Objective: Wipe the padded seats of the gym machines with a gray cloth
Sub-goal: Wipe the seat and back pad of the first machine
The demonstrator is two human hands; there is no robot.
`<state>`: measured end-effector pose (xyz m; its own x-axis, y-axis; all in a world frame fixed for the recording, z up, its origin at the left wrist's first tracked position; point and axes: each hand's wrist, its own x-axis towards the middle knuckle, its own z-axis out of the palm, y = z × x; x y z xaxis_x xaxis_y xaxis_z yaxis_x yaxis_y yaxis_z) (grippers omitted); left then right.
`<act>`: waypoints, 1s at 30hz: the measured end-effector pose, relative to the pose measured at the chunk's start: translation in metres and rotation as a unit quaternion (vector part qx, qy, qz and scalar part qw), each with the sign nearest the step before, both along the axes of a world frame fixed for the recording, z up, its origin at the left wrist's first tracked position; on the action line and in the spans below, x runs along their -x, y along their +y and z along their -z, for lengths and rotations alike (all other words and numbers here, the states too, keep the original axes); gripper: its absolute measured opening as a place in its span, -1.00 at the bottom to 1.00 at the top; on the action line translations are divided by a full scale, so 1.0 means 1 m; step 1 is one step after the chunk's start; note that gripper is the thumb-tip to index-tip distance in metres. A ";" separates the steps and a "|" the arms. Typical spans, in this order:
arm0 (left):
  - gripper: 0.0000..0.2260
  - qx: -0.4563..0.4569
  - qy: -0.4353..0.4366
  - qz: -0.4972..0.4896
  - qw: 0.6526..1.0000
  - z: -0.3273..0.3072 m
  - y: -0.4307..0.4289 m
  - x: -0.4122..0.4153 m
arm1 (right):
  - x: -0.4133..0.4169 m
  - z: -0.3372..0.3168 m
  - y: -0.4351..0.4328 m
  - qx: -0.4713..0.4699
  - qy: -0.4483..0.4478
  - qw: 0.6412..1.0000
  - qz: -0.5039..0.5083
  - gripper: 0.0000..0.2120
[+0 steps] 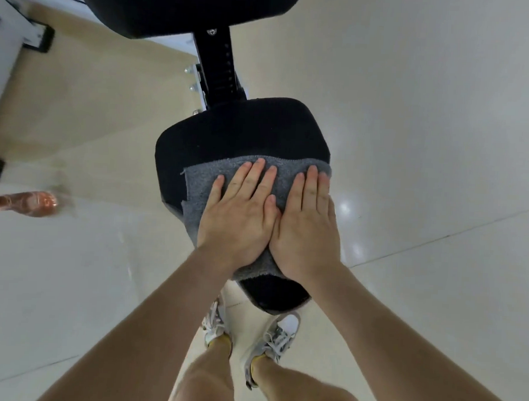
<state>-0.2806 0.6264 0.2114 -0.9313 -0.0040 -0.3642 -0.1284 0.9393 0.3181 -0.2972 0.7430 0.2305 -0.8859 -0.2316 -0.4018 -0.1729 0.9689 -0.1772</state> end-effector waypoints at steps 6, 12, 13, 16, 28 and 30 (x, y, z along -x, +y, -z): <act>-0.51 -0.012 0.008 0.031 0.999 0.021 -0.020 0.059 | 0.055 0.018 -0.015 -0.029 0.015 0.999 -0.008 -0.38; -0.53 -0.027 0.034 0.061 0.997 0.045 -0.042 0.121 | 0.112 0.047 -0.034 -0.049 0.053 0.997 -0.022 -0.40; -0.54 -0.033 0.043 0.065 0.996 0.049 -0.046 0.130 | 0.121 0.050 -0.038 -0.042 0.051 0.998 -0.023 -0.40; -0.56 -0.061 0.052 0.069 0.994 0.055 -0.057 0.156 | 0.146 0.054 -0.049 -0.014 0.062 0.997 -0.031 -0.44; -0.31 -0.077 0.102 0.100 0.987 0.054 -0.091 0.111 | 0.133 0.053 -0.067 -0.038 0.048 0.984 -0.168 -0.44; -0.44 -0.085 0.111 0.105 0.985 0.048 -0.095 0.083 | 0.108 0.047 -0.073 -0.041 0.033 0.977 -0.205 -0.44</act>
